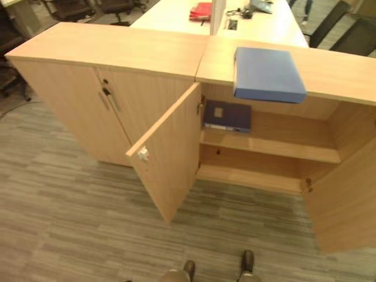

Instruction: Put the empty folder in the office cabinet

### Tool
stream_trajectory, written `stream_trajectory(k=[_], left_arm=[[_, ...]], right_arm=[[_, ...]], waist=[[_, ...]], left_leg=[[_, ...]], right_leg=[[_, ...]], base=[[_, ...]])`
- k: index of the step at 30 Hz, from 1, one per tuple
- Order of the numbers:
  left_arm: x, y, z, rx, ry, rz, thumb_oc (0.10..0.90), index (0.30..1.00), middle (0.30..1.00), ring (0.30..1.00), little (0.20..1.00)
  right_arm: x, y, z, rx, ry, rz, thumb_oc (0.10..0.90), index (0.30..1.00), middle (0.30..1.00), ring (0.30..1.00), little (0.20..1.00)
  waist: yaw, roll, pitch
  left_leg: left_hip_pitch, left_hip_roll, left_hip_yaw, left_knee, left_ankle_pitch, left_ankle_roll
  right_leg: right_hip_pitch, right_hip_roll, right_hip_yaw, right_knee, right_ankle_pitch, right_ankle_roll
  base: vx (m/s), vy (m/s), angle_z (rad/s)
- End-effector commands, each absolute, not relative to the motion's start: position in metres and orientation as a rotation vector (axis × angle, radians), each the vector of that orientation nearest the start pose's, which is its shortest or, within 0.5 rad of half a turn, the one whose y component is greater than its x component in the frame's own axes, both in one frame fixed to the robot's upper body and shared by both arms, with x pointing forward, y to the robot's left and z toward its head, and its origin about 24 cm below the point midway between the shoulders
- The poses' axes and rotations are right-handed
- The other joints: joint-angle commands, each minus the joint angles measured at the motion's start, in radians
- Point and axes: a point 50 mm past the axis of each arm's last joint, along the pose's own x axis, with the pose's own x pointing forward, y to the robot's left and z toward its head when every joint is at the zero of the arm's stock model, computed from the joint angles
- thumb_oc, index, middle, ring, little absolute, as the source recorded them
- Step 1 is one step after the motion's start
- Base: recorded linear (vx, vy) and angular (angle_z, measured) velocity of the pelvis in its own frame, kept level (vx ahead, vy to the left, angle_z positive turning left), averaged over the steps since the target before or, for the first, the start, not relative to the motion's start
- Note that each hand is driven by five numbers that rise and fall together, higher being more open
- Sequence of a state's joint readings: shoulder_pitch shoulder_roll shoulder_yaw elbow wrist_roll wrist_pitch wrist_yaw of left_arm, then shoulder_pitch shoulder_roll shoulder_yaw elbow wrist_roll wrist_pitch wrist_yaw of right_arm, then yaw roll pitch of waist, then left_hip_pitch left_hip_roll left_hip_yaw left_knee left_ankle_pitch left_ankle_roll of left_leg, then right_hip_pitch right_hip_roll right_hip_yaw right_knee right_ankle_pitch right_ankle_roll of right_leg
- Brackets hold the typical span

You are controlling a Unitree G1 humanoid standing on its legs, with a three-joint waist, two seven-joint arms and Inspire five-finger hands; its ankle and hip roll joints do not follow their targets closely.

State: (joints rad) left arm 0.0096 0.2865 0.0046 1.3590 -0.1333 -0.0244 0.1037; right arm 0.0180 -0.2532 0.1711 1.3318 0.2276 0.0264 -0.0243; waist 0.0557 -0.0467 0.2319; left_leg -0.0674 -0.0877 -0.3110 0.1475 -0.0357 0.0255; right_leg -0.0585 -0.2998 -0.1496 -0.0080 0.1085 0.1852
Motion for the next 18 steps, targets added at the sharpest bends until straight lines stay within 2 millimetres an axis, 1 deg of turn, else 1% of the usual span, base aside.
stream_trajectory(k=[1,2,3,4,5,6,7,8,9,10,11,12,13,14,15,16,17,18], left_arm=[[0.036,0.289,-0.154,0.280,1.352,0.389,0.800,0.900,0.900,0.900,0.900],[0.041,0.289,-0.154,0.273,1.330,0.407,0.800,0.900,0.900,0.900,0.900],[0.045,0.289,-0.153,0.266,1.314,0.407,0.800,0.900,0.900,0.900,0.900],[0.045,0.289,-0.153,0.266,1.314,0.407,0.800,0.900,0.900,0.900,0.900],[0.058,0.284,-0.153,0.254,1.269,0.392,0.800,0.900,0.900,0.900,0.900],[0.058,0.284,-0.153,0.254,1.269,0.392,0.800,0.900,0.900,0.900,0.900],[0.073,0.280,-0.152,0.239,1.222,0.380,0.800,0.900,0.900,0.900,0.900],[0.073,0.280,-0.152,0.239,1.222,0.381,0.800,0.900,0.900,0.900,0.900],[0.079,0.278,-0.151,0.235,1.203,0.376,0.800,0.900,0.900,0.900,0.900],[0.084,0.277,-0.150,0.237,1.189,0.366,0.800,0.900,0.900,0.900,0.900],[0.090,0.274,-0.150,0.252,1.173,0.332,0.800,0.900,0.900,0.900,0.900],[0.090,0.274,-0.150,0.252,1.173,0.332,0.800,0.900,0.900,0.900,0.900],[0.093,0.274,-0.149,0.261,1.167,0.318,0.800,0.900,0.900,0.900,0.900],[0.095,0.274,-0.148,0.269,1.160,0.305,0.800,0.900,0.900,0.900,0.900],[0.096,0.274,-0.148,0.275,1.158,0.299,0.800,0.900,0.900,0.900,0.900],[0.096,0.276,-0.147,0.281,1.153,0.300,0.800,0.900,0.900,0.900,0.900],[0.092,0.276,-0.148,0.270,1.158,0.307,0.800,0.900,0.900,0.900,0.900],[0.092,0.276,-0.148,0.270,1.158,0.307,0.800,0.900,0.900,0.900,0.900]], right_arm=[[0.061,-0.245,-0.166,-0.169,1.349,-0.164,0.800,0.900,0.900,0.900,0.900],[0.061,-0.244,-0.166,-0.187,1.349,-0.144,0.800,0.900,0.900,0.900,0.900],[0.061,-0.245,-0.166,-0.192,1.349,-0.144,0.800,0.900,0.900,0.900,0.900],[0.061,-0.245,-0.166,-0.192,1.349,-0.144,0.800,0.900,0.900,0.900,0.900],[0.064,-0.252,-0.163,-0.204,1.333,-0.178,0.800,0.900,0.900,0.900,0.900],[0.064,-0.252,-0.163,-0.204,1.333,-0.178,0.800,0.900,0.900,0.900,0.900],[0.075,-0.258,-0.160,-0.199,1.285,-0.218,0.800,0.900,0.900,0.900,0.900],[0.075,-0.258,-0.160,-0.199,1.285,-0.218,0.800,0.900,0.900,0.900,0.900],[0.076,-0.259,-0.159,-0.205,1.282,-0.220,0.800,0.900,0.900,0.900,0.900],[0.075,-0.260,-0.159,-0.209,1.284,-0.225,0.800,0.900,0.900,0.900,0.900],[0.073,-0.264,-0.158,-0.208,1.288,-0.244,0.800,0.900,0.900,0.900,0.900],[0.073,-0.264,-0.158,-0.208,1.288,-0.244,0.800,0.900,0.900,0.900,0.900],[0.071,-0.266,-0.158,-0.200,1.290,-0.257,0.800,0.900,0.900,0.900,0.900],[0.068,-0.267,-0.158,-0.193,1.297,-0.273,0.800,0.900,0.900,0.900,0.900],[0.067,-0.268,-0.158,-0.189,1.302,-0.282,0.800,0.900,0.900,0.900,0.900],[0.068,-0.268,-0.158,-0.192,1.300,-0.281,0.800,0.900,0.900,0.900,0.900],[0.066,-0.268,-0.158,-0.203,1.310,-0.266,0.800,0.900,0.900,0.900,0.900],[0.066,-0.268,-0.158,-0.203,1.310,-0.266,0.800,0.900,0.900,0.900,0.900]], waist=[[-0.001,-0.028,-0.028],[-0.004,-0.019,-0.026],[-0.005,-0.017,-0.029],[-0.006,-0.018,-0.029],[-0.016,-0.009,-0.030],[-0.017,-0.009,-0.030],[-0.031,-0.009,-0.031],[-0.032,-0.010,-0.033],[-0.038,-0.011,-0.036],[-0.041,-0.011,-0.035],[-0.059,-0.010,-0.039],[-0.058,-0.010,-0.038],[-0.066,-0.009,-0.040],[-0.073,-0.005,-0.040],[-0.076,-0.003,-0.039],[-0.069,-0.004,-0.037],[-0.046,-0.014,-0.034],[-0.047,-0.014,-0.033]], left_leg=[[0.183,0.163,-0.016,-0.108,-0.122,-0.086],[0.175,0.223,-0.026,-0.122,-0.091,-0.109],[0.151,0.234,-0.025,-0.120,-0.072,-0.113],[0.150,0.233,-0.025,-0.120,-0.071,-0.113],[0.119,0.276,-0.038,-0.130,-0.015,-0.138],[0.118,0.275,-0.039,-0.130,-0.015,-0.138],[0.083,0.339,0.066,-0.142,0.061,-0.117],[0.079,0.337,0.064,-0.142,0.062,-0.117],[0.067,0.366,0.155,-0.149,0.097,-0.105],[0.058,0.389,0.250,-0.152,0.116,-0.098],[0.047,0.420,0.440,-0.146,0.138,-0.112],[0.049,0.420,0.441,-0.147,0.138,-0.112],[0.040,0.431,0.515,-0.141,0.148,-0.119],[0.035,0.441,0.561,-0.128,0.171,-0.131],[0.037,0.452,0.574,-0.118,0.201,-0.145],[0.033,0.449,0.545,-0.088,0.206,-0.147],[0.023,0.396,0.409,-0.023,0.155,-0.119],[0.021,0.396,0.408,-0.019,0.152,-0.119]], right_leg=[[-0.078,-0.005,-0.007,0.035,0.058,0.023],[-0.086,0.041,-0.001,0.086,-0.011,-0.002],[-0.093,0.047,-0.009,0.104,-0.028,-0.011],[-0.094,0.046,-0.010,0.104,-0.028,-0.011],[-0.099,0.089,-0.031,0.132,-0.077,-0.037],[-0.099,0.088,-0.031,0.132,-0.077,-0.037],[-0.095,0.132,-0.051,0.164,-0.142,-0.080],[-0.097,0.130,-0.052,0.163,-0.141,-0.080],[-0.082,0.143,-0.070,0.164,-0.158,-0.093],[-0.065,0.149,-0.090,0.160,-0.171,-0.103],[-0.012,0.167,-0.137,0.137,-0.201,-0.110],[-0.010,0.168,-0.136,0.137,-0.201,-0.111],[0.001,0.176,-0.152,0.124,-0.205,-0.116],[0.011,0.190,-0.162,0.114,-0.209,-0.122],[0.018,0.203,-0.161,0.108,-0.209,-0.131],[0.018,0.216,-0.151,0.107,-0.210,-0.139],[0.028,0.230,-0.127,0.100,-0.209,-0.155],[0.028,0.230,-0.128,0.100,-0.210,-0.154]], base=[[0.19,-0.681,0.86],[0.07,-0.498,0.84],[0.04,-0.386,0.68],[0.02,-0.431,0.67],[0.02,-0.333,0.38],[0.06,-0.732,0.32],[0.04,-0.396,0.26],[0.06,-0.538,0.69],[0.03,-0.247,0.75],[0.09,-0.487,0.67],[0.07,-0.347,0.46],[0.05,-0.346,0.54],[0.01,-0.174,0.68],[0.03,-0.249,0.67],[0.04,-0.210,0.49],[0.07,-0.259,0.37],[0.06,-0.182,0.11],[0.02,-0.170,-0.21]])
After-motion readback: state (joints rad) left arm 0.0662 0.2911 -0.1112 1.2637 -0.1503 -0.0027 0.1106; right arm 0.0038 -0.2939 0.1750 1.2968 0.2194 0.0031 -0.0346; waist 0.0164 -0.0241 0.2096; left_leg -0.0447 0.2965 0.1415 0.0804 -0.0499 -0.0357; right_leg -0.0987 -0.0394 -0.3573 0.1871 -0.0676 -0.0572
